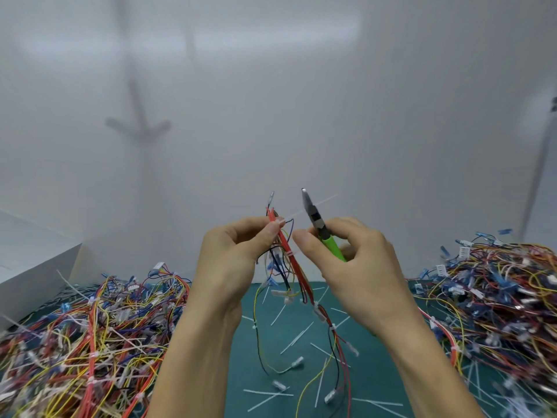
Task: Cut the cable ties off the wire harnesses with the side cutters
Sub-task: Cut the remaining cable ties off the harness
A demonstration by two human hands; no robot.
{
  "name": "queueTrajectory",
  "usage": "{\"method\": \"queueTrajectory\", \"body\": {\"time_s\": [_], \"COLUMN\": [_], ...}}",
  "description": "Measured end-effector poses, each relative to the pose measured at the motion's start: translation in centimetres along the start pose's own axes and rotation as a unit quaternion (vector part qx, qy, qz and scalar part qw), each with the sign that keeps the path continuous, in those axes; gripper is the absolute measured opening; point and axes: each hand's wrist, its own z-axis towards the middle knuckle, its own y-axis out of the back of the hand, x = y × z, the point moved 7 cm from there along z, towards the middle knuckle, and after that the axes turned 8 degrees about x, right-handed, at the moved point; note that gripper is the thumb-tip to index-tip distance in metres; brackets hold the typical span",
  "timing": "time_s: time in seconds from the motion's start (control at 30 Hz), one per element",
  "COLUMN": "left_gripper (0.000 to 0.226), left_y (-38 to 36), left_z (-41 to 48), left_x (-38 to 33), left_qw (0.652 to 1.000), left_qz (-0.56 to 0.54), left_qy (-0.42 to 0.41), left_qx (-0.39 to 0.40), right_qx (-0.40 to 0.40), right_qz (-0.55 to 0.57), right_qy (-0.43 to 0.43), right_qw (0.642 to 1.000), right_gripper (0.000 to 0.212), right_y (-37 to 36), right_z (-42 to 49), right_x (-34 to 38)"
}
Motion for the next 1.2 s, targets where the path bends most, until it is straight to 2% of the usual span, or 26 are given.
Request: {"method": "queueTrajectory", "body": {"time_s": [0.2,0.37,0.6,1.2], "left_gripper": [0.008,0.010,0.013,0.008], "left_y": [0.0,-0.3,-1.0,-0.7], "left_z": [-0.1,-0.1,-0.3,-0.2], "left_x": [-0.1,-0.4,-0.8,-0.9], "left_qw": [0.999,0.999,0.999,0.996], "left_qz": [0.026,0.025,0.028,0.082], "left_qy": [-0.009,-0.023,-0.038,-0.043], "left_qx": [-0.017,-0.013,0.015,0.011], "right_qx": [0.034,0.074,0.093,0.096], "right_qz": [-0.140,-0.223,-0.221,-0.210], "right_qy": [-0.024,-0.036,-0.043,-0.032], "right_qw": [0.989,0.971,0.970,0.972], "right_gripper": [0.068,0.069,0.066,0.070], "right_y": [0.2,0.1,-0.2,-0.4], "right_z": [0.1,0.0,-0.1,0.0], "right_x": [-0.4,-0.6,-0.3,-0.6]}}
